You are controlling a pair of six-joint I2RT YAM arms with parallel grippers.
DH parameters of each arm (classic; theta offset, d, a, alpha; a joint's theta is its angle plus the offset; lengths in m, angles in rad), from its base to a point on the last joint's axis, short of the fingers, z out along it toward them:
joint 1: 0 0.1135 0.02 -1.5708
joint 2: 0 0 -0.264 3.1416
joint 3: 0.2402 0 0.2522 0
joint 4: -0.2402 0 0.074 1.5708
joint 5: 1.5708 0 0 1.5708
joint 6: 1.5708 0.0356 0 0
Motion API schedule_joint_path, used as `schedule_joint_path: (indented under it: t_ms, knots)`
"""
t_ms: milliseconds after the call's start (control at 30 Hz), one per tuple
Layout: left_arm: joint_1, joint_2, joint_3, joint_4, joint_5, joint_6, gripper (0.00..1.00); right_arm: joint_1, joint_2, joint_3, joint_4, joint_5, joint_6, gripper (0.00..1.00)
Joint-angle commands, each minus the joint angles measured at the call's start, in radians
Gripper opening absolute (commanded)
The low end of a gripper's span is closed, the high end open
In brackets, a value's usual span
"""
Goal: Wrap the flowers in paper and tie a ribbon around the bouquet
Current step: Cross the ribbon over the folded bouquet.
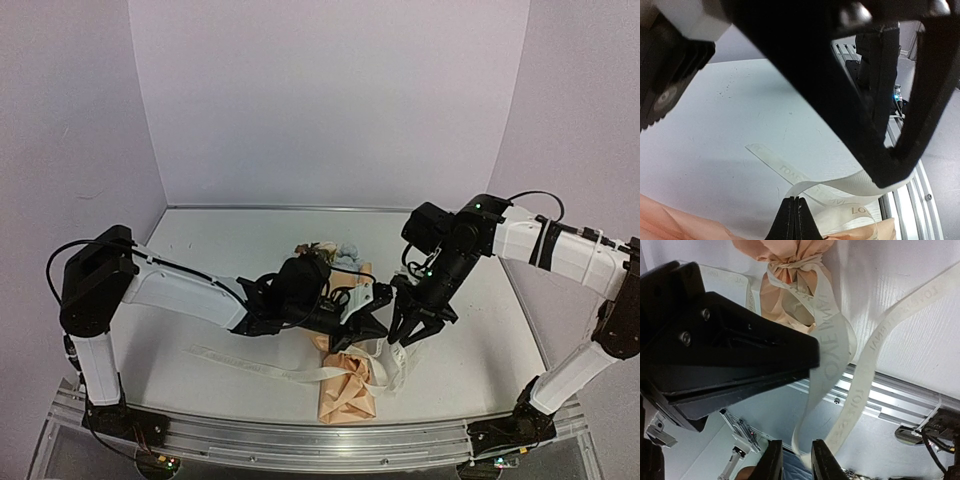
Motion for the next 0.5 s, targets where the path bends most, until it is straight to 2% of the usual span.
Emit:
schedule_joint_path:
  t_ms: [0,167,333,467]
  knots:
    - [-0.005,-0.113,-0.06,0.04,-0.036,-0.021,0.0,0.005,-0.056,-0.019,0.009,0.087,-0.044,0.33]
    - [-0.018,-0.192,-0.1,-0.043,-0.041,-0.004,0.0,0.008,-0.097,-0.135,0.092,0.149,-0.03,0.42]
    - [-0.036,-0.263,-0.145,-0.143,-0.067,0.022,0.0,0.011,-0.116,-0.25,0.214,0.239,0.027,0.44]
    - [-0.038,-0.309,-0.188,-0.195,-0.086,0.023,0.0,0.033,-0.076,-0.3,0.35,0.244,0.08,0.44]
